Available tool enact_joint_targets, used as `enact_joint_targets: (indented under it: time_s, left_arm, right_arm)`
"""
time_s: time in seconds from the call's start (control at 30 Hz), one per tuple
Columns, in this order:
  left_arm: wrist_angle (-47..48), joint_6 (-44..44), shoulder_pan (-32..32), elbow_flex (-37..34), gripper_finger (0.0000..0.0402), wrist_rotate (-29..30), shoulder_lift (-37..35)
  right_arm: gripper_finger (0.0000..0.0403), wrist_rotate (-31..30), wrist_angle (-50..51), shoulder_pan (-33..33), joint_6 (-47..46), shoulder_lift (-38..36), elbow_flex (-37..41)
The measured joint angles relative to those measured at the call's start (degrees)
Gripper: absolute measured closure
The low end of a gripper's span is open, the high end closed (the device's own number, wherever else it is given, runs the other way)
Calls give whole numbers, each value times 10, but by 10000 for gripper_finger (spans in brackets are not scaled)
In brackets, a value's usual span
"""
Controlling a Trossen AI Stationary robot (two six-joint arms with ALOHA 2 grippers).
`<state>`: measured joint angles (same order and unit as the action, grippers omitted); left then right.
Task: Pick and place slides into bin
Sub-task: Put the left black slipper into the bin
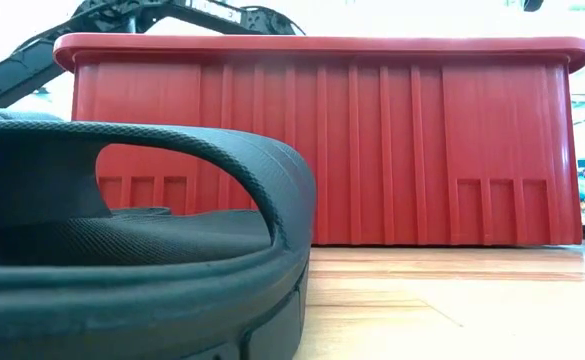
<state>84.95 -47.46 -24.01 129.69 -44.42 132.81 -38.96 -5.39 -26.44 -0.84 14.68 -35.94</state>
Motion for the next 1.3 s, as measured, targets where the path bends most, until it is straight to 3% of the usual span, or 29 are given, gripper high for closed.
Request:
enact_joint_targets:
  time_s: [0.33, 0.67, 1.0, 1.3]
  left_arm:
    - [-21, 46, -22, 1, 401, -27, 20]
    - [-23, 30, -37, -1, 401, -31, 25]
    - [-68, 23, -38, -87, 401, -47, 23]
    - [-112, 51, -38, -92, 392, -34, 23]
  right_arm:
    - [403, 0, 0, 0, -4, 0, 0]
    - [403, 0, -2, 0, -9, 0, 0]
    - [403, 0, -2, 0, -2, 0, 0]
    - [403, 0, -2, 0, -3, 0, 0]
